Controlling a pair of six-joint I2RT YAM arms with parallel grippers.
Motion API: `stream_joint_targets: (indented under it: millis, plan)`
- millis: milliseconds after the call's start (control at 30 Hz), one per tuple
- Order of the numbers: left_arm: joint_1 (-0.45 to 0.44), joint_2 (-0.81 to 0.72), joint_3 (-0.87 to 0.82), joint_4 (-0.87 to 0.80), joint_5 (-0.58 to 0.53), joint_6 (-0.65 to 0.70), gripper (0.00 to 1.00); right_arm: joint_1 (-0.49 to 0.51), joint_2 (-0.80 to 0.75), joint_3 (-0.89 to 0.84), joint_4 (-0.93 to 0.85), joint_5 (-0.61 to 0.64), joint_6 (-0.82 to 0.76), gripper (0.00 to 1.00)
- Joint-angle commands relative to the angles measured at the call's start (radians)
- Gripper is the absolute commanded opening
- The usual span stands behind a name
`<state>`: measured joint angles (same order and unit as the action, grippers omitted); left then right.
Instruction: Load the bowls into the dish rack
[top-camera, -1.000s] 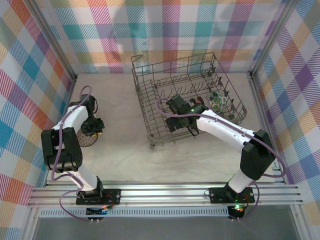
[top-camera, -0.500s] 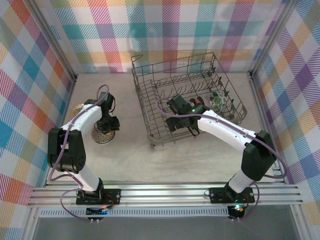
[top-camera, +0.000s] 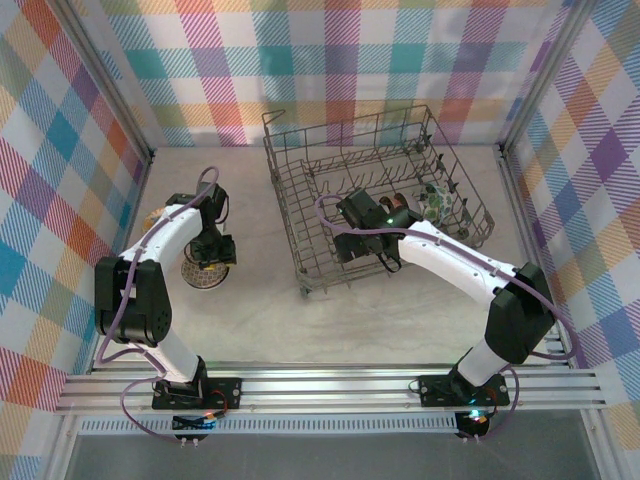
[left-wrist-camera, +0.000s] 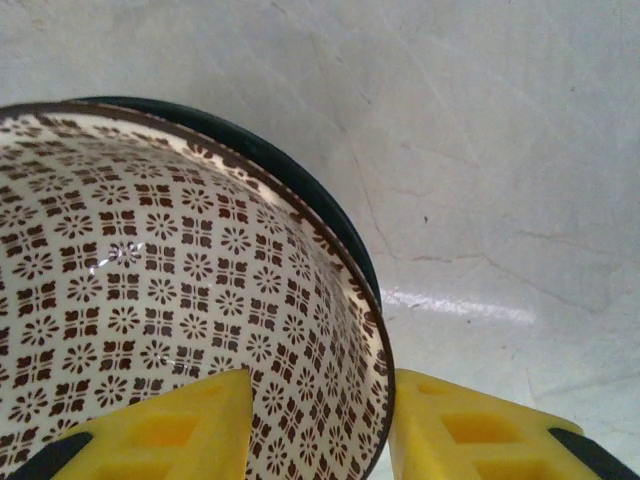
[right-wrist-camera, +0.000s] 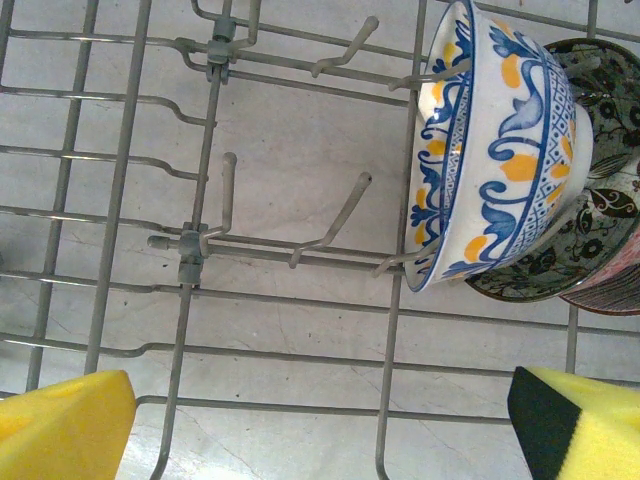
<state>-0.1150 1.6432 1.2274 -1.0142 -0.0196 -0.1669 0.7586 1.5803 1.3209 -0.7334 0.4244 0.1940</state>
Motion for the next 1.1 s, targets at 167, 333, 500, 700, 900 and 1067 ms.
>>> stream_joint_targets:
  millis: [167, 333, 500, 700, 900, 1067]
  plan:
    - [0.000, -0.025, -0.021, -0.064, -0.016, 0.058, 0.40, -0.003, -0.028, -0.001, -0.022, -0.021, 0.018, 0.96]
    - [-0.001, 0.001, -0.011, -0.059, -0.003, 0.064, 0.36, -0.003, -0.034, -0.003, -0.025, -0.015, 0.017, 0.96]
    - [-0.002, 0.004, -0.002, -0.057, 0.012, 0.063, 0.26, -0.002, -0.040, -0.009, -0.027, -0.013, 0.021, 0.96]
    - [0.000, -0.010, 0.009, -0.055, 0.031, 0.054, 0.19, -0.003, -0.036, -0.006, -0.027, -0.015, 0.021, 0.96]
    - [0.000, 0.005, 0.045, -0.065, 0.031, 0.027, 0.18, -0.003, -0.036, -0.007, -0.029, -0.018, 0.025, 0.96]
    - [-0.001, -0.001, 0.072, -0.089, 0.025, 0.039, 0.37, -0.003, -0.037, -0.012, -0.031, -0.018, 0.028, 0.96]
